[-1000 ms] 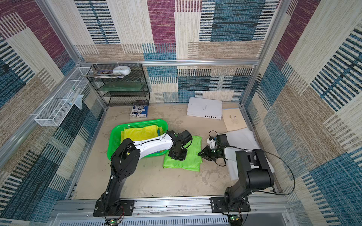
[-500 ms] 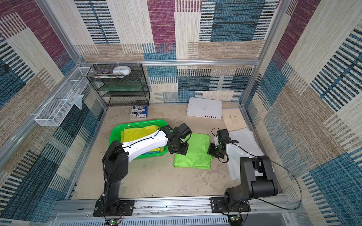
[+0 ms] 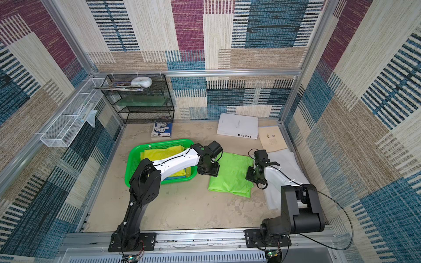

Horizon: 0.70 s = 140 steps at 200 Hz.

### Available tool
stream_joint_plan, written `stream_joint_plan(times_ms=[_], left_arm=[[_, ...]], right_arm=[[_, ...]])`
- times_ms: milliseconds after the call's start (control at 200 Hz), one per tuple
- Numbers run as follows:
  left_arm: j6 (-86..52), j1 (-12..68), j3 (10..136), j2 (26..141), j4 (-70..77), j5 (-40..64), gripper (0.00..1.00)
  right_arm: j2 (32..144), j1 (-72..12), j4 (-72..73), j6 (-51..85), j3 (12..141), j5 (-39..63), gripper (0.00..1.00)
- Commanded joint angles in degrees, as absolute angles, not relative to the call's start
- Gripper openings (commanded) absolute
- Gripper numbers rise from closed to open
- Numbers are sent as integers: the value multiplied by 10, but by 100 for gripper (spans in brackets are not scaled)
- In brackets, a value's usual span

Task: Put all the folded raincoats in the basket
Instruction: Pick up the raincoat from the center of the board.

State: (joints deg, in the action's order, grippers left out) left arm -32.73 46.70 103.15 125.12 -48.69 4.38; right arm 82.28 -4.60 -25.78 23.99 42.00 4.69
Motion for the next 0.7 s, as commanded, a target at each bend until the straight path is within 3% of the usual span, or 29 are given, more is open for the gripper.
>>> stream_joint_plan(times_ms=[0, 376, 696], left_arm=[[-313, 455, 1031, 1264, -445, 74, 61], [-314, 433, 1024, 1298, -406, 105, 48], [-317, 433, 1008, 1280, -412, 87, 17]], right_arm=[[828, -46, -256, 232, 418, 63, 0], [835, -46, -250, 229, 415, 84, 0], [830, -47, -247, 227, 415, 101, 0]])
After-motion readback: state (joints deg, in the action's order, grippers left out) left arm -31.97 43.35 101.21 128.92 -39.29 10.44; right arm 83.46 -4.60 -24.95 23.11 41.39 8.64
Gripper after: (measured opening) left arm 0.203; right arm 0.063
